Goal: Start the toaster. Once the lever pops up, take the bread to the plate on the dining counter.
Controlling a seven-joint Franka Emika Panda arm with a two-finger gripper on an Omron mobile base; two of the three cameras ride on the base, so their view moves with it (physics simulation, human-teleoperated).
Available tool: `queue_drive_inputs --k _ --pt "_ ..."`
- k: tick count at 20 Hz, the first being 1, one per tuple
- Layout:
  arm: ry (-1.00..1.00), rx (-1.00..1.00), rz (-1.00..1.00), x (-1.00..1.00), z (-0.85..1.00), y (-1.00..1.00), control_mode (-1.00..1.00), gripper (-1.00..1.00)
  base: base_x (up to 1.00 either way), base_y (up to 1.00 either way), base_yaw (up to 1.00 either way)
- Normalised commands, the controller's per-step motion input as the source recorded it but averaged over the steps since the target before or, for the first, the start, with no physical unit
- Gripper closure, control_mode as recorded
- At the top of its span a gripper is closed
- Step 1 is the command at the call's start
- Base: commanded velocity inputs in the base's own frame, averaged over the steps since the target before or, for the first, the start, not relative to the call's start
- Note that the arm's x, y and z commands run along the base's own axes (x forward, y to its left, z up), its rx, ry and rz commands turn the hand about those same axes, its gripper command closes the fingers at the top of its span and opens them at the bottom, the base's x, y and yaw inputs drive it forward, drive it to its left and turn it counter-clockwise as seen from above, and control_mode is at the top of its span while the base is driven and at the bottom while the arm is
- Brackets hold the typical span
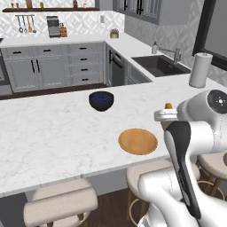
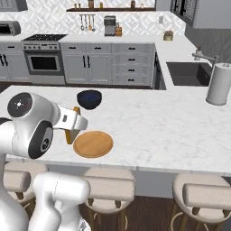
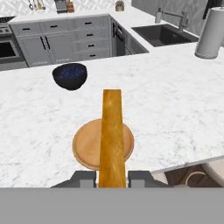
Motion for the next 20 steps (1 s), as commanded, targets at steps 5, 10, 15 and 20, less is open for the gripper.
queue_drive_inputs --k 5,10,15,20 --pt "0.00 0.00 0.00 0.00 0.00 0.00 1.00 1.00 0.00 0.00 0.00" --pt "0.00 0.00 0.00 0.00 0.00 0.00 1.00 1.00 0.20 0.00 0.00" --pt "-0.01 0.04 0.05 0.34 -0.29 0.00 -1.00 1.00 0.05 0.00 0.00" --pt "-0.03 0.09 0.19 0.67 -0.54 0.05 -1.00 1.00 0.00 0.00 0.00"
